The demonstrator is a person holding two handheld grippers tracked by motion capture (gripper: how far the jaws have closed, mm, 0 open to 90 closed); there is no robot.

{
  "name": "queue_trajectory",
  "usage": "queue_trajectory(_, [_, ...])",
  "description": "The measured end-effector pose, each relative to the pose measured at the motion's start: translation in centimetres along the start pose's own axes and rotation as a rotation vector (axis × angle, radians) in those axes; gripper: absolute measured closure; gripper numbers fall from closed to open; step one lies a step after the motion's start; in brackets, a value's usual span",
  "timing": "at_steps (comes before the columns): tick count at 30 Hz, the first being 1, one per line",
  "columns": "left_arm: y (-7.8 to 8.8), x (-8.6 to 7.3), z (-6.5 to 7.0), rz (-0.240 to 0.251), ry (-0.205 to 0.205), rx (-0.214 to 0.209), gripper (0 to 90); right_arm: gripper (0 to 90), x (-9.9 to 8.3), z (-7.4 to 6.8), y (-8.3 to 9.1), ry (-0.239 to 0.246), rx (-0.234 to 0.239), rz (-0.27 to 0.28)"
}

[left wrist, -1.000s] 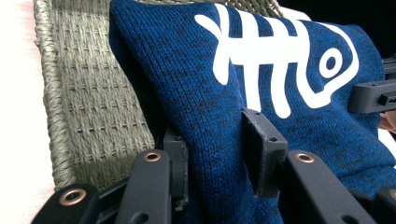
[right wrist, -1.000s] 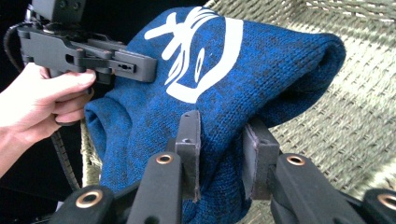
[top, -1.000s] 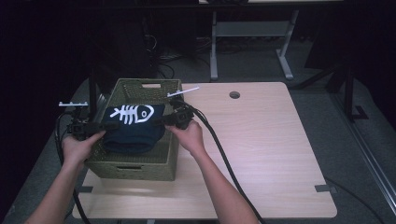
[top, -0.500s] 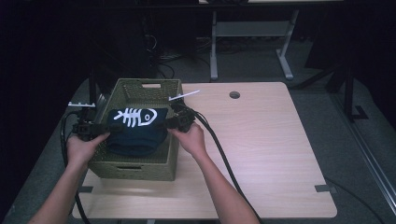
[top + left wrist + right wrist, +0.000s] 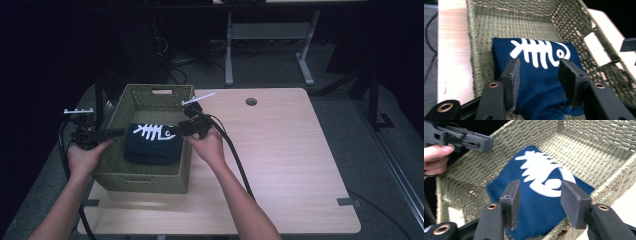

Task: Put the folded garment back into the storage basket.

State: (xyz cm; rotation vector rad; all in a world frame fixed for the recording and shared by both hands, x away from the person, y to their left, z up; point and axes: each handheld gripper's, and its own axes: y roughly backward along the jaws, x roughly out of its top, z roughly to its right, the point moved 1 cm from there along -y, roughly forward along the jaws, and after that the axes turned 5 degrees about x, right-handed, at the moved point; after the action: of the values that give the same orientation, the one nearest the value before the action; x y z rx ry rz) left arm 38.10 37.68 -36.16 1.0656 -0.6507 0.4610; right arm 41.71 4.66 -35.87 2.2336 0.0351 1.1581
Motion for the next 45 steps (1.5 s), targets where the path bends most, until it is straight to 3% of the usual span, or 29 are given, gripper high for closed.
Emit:
queue_trajectory(10, [0.1,0.0,1.4,0.032,-0.031,-0.075,50.2,49.0,0.1,0.4,1.7,-0.007,0.063,0.027])
queue_trajectory(22, [0.0,0.3,3.7,0.048,-0.061,-0.116,45.4,42.1,-0.4,1.5,3.8,-0.023,0.115,0.056])
queue_trajectory(26, [0.0,0.3,4.4,0.041,-0.084,-0.127,46.6,39.9,-0.8,2.0,5.0,-0.024,0.114,0.080])
queue_trajectory(35, [-0.1,0.1,5.9,0.058,-0.087,-0.158,43.9,37.9,-1.4,2.8,6.8,-0.033,0.121,0.110])
queue_trajectory(45, [-0.2,0.1,7.5,0.077,-0.078,-0.246,44.6,36.4,-2.5,3.8,9.1,-0.042,0.109,0.122])
